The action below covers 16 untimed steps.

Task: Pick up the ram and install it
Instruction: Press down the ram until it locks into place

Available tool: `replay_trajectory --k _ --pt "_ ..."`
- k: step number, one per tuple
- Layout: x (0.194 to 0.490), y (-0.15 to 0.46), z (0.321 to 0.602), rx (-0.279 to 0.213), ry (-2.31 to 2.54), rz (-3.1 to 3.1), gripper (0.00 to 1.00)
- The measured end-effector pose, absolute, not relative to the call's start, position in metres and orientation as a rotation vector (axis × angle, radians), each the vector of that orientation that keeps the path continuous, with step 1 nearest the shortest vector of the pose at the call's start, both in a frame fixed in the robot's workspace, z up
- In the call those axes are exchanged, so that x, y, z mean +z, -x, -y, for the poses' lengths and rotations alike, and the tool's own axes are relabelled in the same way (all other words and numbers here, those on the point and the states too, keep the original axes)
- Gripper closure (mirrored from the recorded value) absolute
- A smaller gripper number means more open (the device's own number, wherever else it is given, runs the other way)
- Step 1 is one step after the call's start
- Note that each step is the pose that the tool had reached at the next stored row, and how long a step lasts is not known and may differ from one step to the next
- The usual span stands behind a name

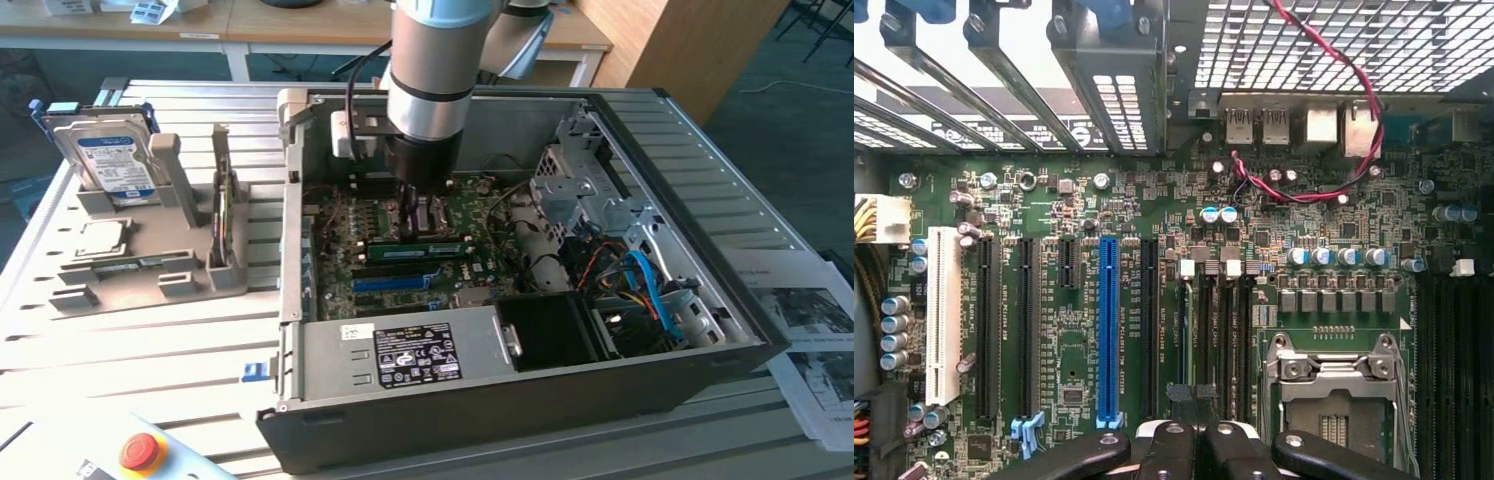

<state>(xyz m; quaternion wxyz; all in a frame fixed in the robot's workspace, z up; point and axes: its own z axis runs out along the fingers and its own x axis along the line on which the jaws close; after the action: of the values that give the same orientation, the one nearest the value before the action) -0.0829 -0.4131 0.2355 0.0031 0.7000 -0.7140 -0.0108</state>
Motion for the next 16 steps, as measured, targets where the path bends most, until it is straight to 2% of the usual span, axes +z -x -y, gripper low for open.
replay_trajectory --k 16 --pt "0.2324 0.0828 0.4131 -0.034 -2.195 2.239 0.90"
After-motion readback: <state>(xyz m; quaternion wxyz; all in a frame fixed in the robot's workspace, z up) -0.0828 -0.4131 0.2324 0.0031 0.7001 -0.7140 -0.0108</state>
